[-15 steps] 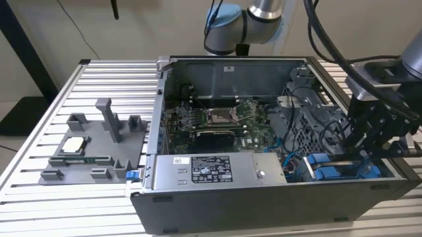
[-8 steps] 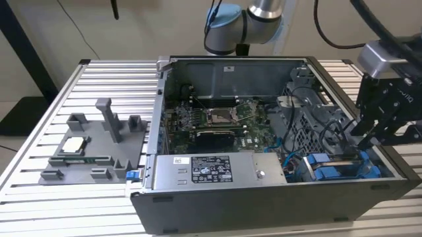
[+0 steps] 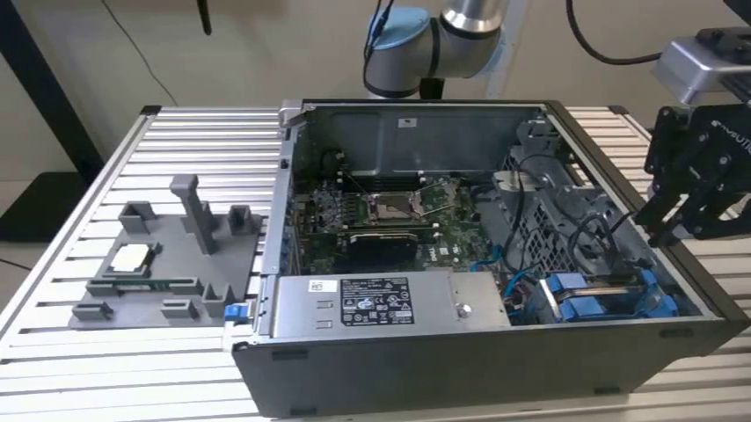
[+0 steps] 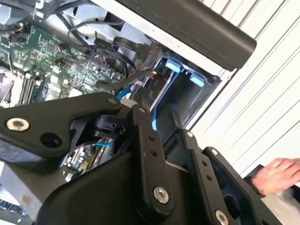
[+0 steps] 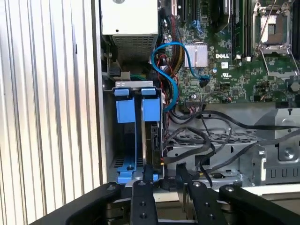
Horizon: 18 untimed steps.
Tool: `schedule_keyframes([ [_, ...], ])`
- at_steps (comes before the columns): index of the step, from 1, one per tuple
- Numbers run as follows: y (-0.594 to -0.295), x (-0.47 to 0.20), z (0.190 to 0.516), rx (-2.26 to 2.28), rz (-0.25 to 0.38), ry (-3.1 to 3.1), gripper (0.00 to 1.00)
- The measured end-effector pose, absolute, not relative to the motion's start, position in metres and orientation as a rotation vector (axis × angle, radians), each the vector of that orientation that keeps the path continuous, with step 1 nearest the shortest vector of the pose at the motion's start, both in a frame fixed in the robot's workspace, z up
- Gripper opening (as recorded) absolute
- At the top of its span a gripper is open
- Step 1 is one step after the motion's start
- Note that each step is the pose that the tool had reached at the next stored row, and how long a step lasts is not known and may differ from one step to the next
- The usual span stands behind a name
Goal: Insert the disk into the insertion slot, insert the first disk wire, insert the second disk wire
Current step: 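Insert the first disk wire, then insert the second disk wire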
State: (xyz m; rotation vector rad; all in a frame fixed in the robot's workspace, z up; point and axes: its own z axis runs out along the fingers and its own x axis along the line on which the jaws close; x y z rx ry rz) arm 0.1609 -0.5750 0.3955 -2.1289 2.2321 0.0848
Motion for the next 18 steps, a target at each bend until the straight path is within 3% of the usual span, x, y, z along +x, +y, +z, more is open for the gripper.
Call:
schedule_keyframes([
  [8,-0.574,0.182,0.395,-2.144,0.091,2.218,0.34],
  [18,-0.565,0.191,0.386,-2.111,0.155,2.189,0.34],
])
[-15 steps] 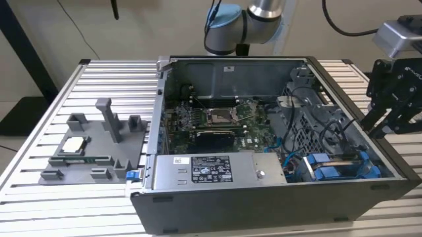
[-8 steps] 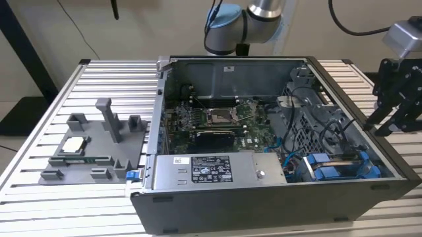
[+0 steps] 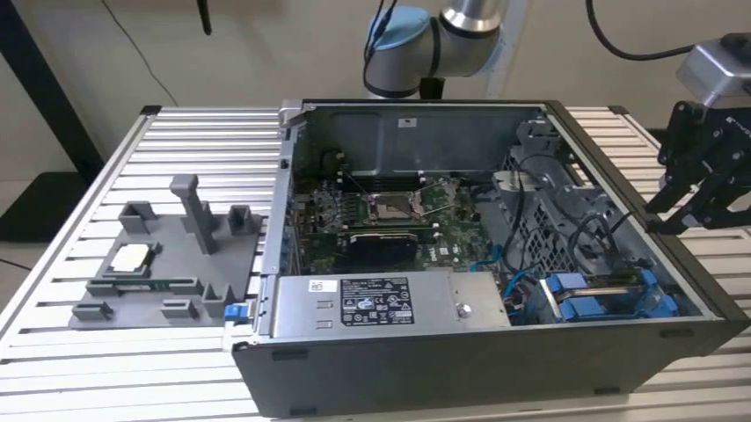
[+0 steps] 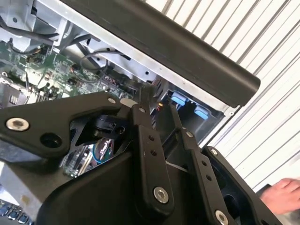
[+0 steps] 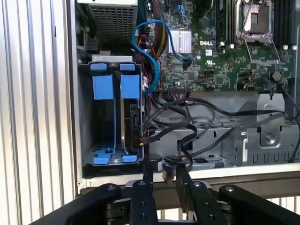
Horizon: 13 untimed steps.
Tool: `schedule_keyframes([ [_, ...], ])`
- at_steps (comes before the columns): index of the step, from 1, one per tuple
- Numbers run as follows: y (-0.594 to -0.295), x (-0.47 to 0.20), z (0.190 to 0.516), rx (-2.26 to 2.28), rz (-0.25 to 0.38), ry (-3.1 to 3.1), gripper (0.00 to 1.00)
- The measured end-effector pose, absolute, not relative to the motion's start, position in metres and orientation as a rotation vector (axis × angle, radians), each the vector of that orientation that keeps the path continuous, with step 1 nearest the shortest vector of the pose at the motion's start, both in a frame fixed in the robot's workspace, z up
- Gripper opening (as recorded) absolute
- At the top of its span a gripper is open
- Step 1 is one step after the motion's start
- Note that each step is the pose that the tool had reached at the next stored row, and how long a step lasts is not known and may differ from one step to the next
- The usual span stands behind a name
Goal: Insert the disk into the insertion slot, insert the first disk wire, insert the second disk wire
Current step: 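Insert the second disk wire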
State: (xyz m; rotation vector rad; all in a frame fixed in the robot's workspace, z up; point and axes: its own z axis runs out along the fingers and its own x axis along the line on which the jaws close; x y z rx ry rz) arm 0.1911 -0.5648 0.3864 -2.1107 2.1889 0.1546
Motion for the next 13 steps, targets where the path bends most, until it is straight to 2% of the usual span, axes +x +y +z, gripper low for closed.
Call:
schedule_keyframes([
  [7,-0.5617,0.1961,0.3776,-2.097,0.171,2.214,0.32],
  [8,-0.5616,0.1962,0.3765,-2.095,0.173,2.218,0.25],
  [9,-0.5616,0.1961,0.3756,-2.093,0.175,2.222,0.25],
  [10,-0.5616,0.1962,0.3752,-2.089,0.178,2.227,0.18],
  [13,-0.5632,0.1961,0.3776,-2.085,0.186,2.235,0.16],
])
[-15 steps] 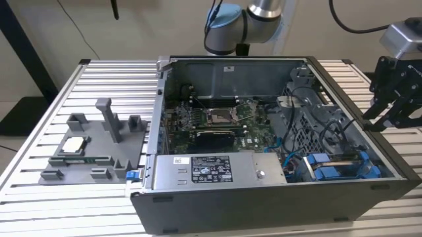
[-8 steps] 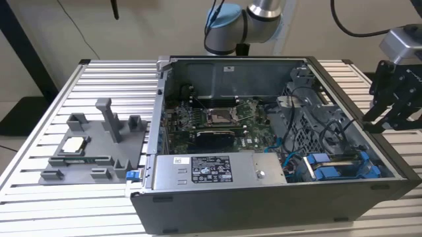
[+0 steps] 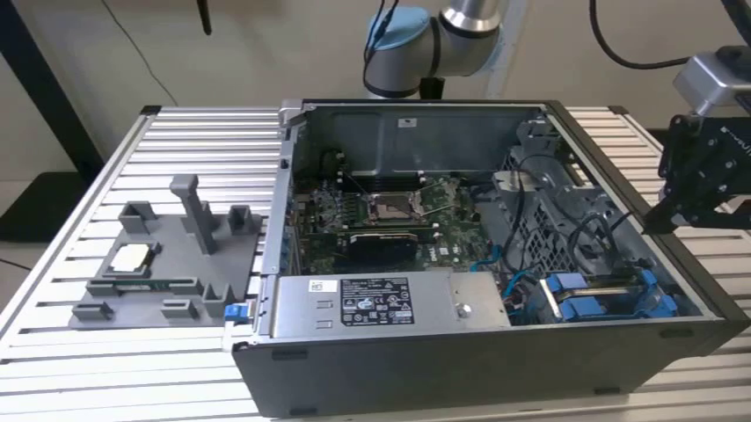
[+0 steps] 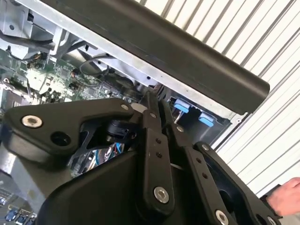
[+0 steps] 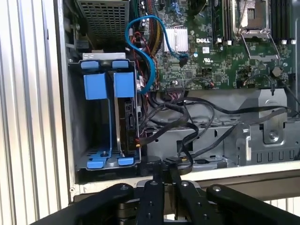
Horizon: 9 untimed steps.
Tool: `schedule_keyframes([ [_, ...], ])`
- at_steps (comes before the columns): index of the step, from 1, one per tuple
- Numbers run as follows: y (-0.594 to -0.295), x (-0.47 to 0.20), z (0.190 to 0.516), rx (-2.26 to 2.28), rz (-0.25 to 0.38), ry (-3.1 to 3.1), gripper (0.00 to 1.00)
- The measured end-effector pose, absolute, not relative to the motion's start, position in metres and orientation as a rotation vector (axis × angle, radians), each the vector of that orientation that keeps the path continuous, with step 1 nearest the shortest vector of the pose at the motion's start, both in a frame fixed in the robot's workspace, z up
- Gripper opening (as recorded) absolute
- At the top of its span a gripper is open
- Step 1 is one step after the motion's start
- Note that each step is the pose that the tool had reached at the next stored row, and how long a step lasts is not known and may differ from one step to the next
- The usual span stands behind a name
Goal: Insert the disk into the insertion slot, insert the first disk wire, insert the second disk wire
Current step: 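Insert the second disk wire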
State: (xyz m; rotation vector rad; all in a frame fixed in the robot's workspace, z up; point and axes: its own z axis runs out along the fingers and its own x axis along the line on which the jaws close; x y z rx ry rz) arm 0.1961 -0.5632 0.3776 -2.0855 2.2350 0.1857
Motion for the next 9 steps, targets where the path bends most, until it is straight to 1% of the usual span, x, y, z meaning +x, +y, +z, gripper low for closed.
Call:
schedule_keyframes([
  [4,-0.565,0.189,0.39,-2.085,0.187,2.234,0.16],
  [9,-0.567,0.166,0.395,-2.085,0.186,2.234,0.16],
])
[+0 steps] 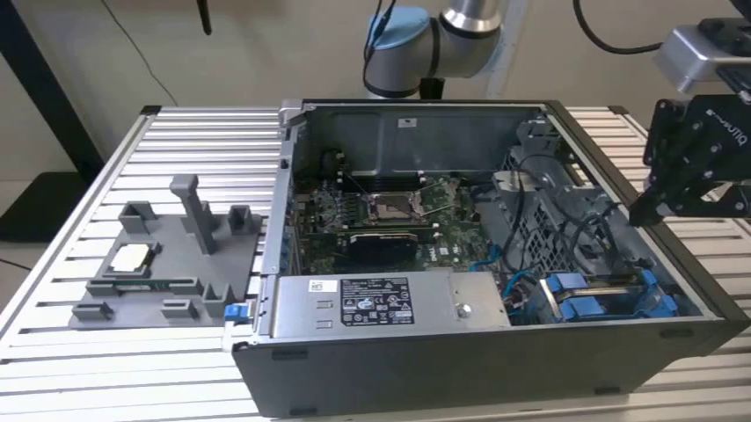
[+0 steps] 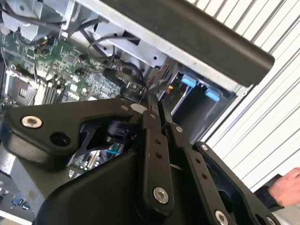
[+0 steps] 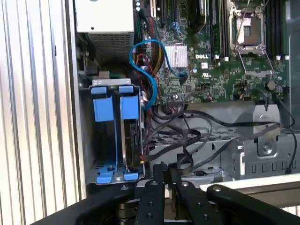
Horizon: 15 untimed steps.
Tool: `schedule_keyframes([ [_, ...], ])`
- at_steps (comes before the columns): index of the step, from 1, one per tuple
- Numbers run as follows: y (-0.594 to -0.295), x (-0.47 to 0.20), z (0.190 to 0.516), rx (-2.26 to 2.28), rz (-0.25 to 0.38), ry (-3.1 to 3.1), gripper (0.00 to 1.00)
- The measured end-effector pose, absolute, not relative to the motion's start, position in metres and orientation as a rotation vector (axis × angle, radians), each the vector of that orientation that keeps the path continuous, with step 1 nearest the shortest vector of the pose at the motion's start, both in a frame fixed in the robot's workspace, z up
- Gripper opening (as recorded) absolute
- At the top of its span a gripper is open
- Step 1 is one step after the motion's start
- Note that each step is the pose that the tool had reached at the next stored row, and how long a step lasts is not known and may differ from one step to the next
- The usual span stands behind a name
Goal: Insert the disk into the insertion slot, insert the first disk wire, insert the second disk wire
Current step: 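Insert the second disk wire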
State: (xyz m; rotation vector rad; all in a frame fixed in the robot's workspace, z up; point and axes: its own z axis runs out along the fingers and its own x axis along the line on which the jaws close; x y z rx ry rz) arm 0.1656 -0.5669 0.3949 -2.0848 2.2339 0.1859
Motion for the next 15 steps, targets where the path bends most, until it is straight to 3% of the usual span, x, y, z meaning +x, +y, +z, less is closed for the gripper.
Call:
schedule_keyframes([
  [15,-0.576,0.122,0.394,-2.09,0.172,2.24,0.16],
])
